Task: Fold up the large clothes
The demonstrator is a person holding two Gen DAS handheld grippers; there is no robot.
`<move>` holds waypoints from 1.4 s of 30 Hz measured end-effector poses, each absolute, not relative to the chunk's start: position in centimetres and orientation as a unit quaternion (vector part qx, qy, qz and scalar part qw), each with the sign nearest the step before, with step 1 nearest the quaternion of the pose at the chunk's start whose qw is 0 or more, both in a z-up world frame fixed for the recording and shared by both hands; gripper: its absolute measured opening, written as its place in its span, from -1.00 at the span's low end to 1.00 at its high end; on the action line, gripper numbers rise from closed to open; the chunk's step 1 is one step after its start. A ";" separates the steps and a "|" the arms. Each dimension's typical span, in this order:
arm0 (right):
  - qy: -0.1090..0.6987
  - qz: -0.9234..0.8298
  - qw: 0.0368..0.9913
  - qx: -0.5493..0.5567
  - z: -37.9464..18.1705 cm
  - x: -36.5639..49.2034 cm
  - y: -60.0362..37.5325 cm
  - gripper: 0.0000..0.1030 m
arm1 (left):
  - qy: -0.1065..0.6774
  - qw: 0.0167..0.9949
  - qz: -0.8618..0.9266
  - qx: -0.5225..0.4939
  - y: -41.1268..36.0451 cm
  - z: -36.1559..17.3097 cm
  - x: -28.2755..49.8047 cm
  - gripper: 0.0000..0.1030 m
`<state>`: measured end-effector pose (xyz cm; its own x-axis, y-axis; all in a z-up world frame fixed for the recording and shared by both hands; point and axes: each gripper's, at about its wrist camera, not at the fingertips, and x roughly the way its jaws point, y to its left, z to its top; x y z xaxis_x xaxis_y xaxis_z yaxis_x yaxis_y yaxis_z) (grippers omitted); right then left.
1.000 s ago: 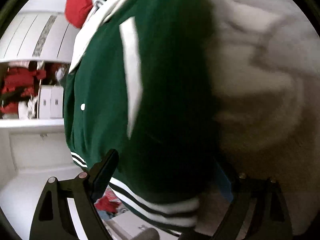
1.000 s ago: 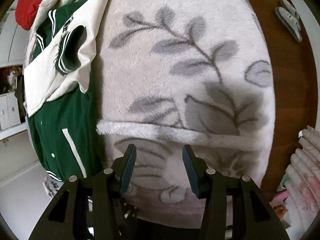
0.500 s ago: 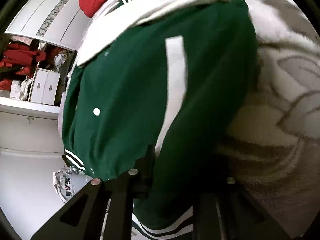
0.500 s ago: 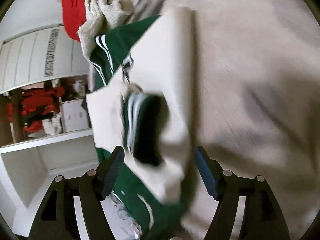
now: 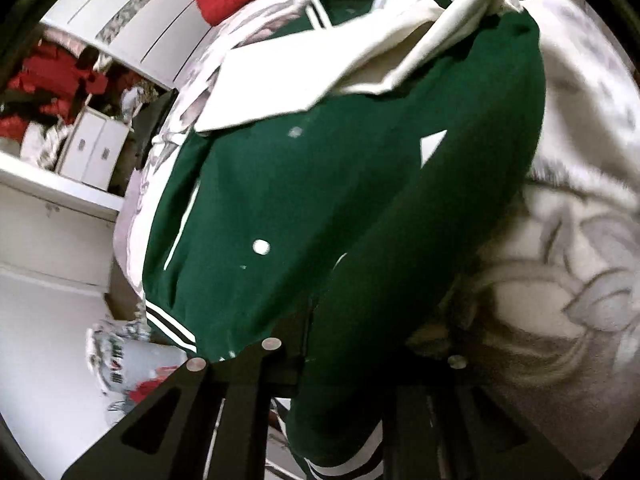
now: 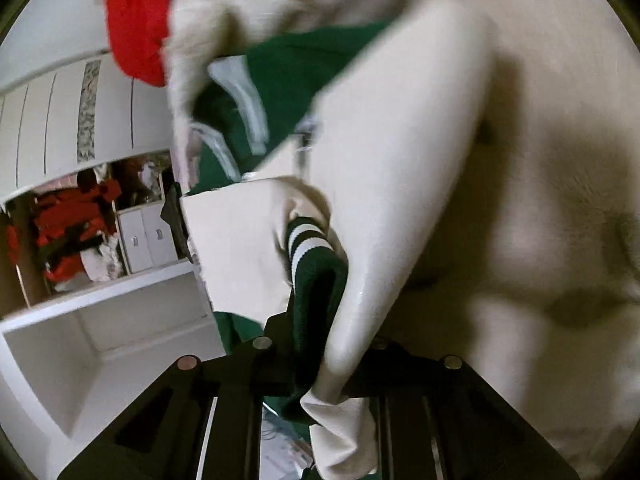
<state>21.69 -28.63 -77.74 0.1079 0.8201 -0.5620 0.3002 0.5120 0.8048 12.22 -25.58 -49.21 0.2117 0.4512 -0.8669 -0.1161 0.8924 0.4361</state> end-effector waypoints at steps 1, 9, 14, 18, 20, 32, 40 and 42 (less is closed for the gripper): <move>0.631 0.216 0.606 0.433 -75.8 22.0 -27.8 -0.71 | 0.598 0.771 0.178 0.127 -24.4 -48.1 12.2 -0.80; 0.654 0.182 0.665 0.313 -60.5 26.8 -13.8 -0.71 | 0.611 0.778 0.147 -0.021 -9.5 -41.9 12.4 -0.81; 0.675 0.168 0.674 0.250 -57.7 31.4 0.0 -0.71 | 0.622 0.760 0.152 -0.110 1.6 -43.7 13.3 -0.81; 0.707 0.130 0.670 0.187 -61.1 35.6 12.4 -0.71 | 0.624 0.747 0.158 -0.166 9.7 -48.1 13.8 -0.73; 0.717 0.105 0.668 0.167 -63.4 36.9 16.3 -0.70 | 0.637 0.736 0.143 -0.179 12.9 -50.9 14.2 -0.69; 0.741 0.202 0.600 0.226 -65.5 34.8 17.9 0.28 | 0.596 0.687 0.106 -0.401 25.9 -52.2 7.1 0.10; 0.761 0.163 0.577 0.248 -68.5 18.2 8.3 0.29 | 0.617 0.645 0.048 -0.449 23.2 -55.5 6.9 0.11; 0.784 0.150 0.531 0.284 -71.8 12.3 6.9 0.29 | 0.632 0.649 0.040 -0.422 21.2 -56.1 7.7 0.11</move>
